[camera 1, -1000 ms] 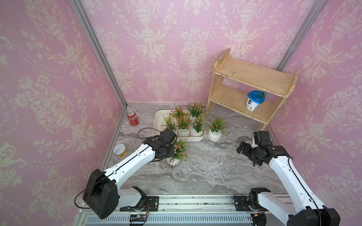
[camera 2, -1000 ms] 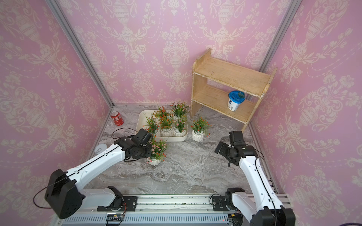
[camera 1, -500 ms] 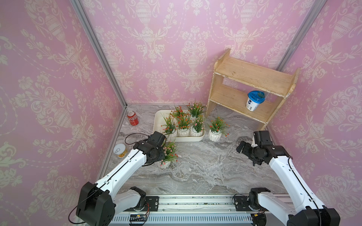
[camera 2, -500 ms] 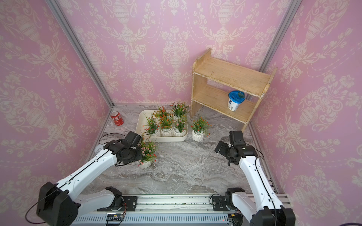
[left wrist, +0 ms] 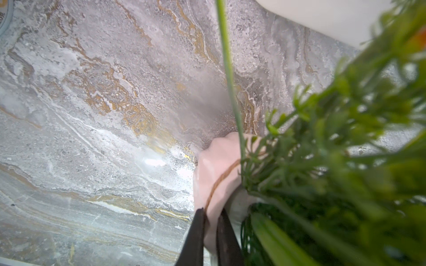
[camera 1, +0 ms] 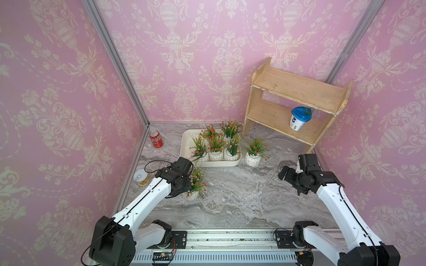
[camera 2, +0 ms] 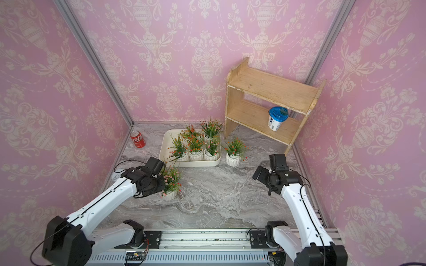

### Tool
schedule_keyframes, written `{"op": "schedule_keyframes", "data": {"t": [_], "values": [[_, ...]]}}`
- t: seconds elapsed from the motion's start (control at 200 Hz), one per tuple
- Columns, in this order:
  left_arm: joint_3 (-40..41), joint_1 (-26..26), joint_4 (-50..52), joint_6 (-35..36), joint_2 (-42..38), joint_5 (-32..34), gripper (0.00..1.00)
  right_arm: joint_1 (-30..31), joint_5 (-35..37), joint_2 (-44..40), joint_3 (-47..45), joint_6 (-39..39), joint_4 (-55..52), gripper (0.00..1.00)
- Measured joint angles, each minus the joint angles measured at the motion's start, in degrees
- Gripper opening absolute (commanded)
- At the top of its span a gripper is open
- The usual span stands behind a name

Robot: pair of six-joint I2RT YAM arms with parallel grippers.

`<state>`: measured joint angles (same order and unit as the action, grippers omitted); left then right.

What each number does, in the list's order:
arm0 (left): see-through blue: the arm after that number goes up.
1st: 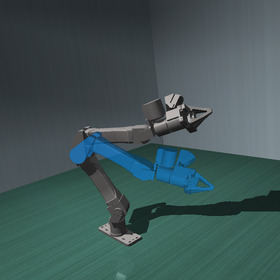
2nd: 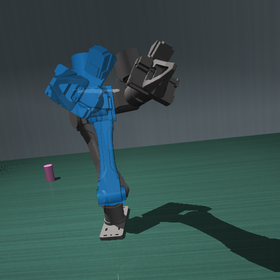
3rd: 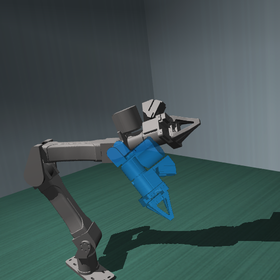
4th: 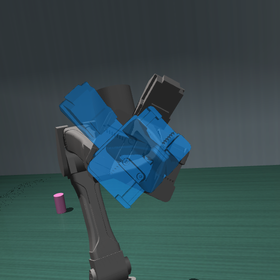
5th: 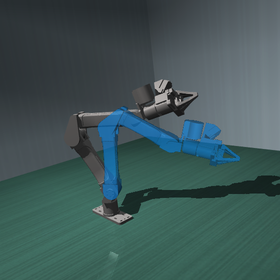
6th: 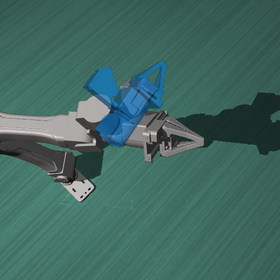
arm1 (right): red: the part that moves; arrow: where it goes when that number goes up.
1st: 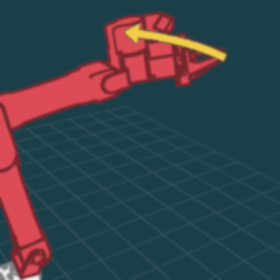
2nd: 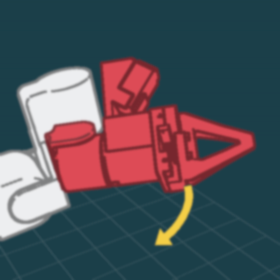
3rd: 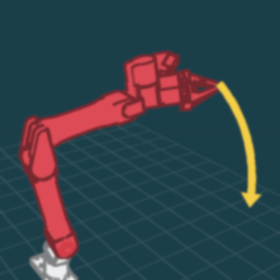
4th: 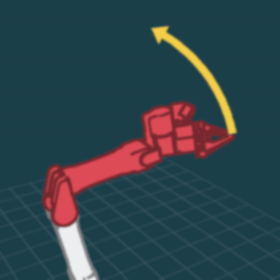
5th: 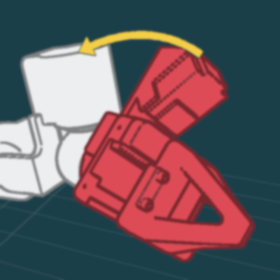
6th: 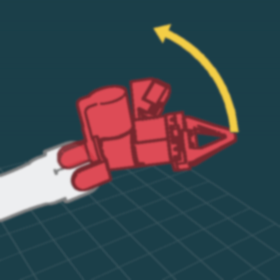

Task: Put the potted gypsophila into the storage box
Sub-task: Adjust the baby's breath potted plant at the center of the board.

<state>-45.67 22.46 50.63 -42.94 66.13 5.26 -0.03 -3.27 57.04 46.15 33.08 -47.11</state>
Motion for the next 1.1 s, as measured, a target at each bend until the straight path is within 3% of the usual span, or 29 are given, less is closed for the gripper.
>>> {"op": "schedule_keyframes", "data": {"t": [0.115, 0.27, 0.355, 0.485, 0.565, 0.826, 1.101], "values": [[1.0, -0.2, -0.2, -0.1, 0.0, -0.2, 0.11, 0.0, 0.0, 0.0, 0.0, 0.0, 0.0, 1.00], [1.5, -0.2, -0.4, -0.3, -0.2, -0.4, 0.13, 0.0, 0.0, 0.0, 0.0, 0.0, 0.0, 1.00], [2.2, -0.2, -1.4, -0.7, -0.5, -0.6, 0.21, 0.0, 0.0, 0.0, 0.0, 0.0, 0.0, 0.99], [3.8, -0.3, -3.0, -1.4, -0.5, -1.0, 0.19, 0.0, 0.0, 0.0, 0.0, 0.0, 0.0, 0.99], [3.9, -0.6, -3.4, -1.7, -0.5, -0.8, 0.10, 0.0, 0.0, 0.0, 0.0, 0.0, 0.0, 1.00], [3.8, -0.7, -3.5, -1.6, -0.9, 0.1, 0.00, 0.0, 0.0, 0.0, 0.0, 0.0, 0.0, 1.00], [2.3, -1.7, 0.2, -0.4, -0.9, -0.4, 0.00, 0.0, 0.0, 0.0, 0.0, 0.0, 0.0, 1.00]]}}
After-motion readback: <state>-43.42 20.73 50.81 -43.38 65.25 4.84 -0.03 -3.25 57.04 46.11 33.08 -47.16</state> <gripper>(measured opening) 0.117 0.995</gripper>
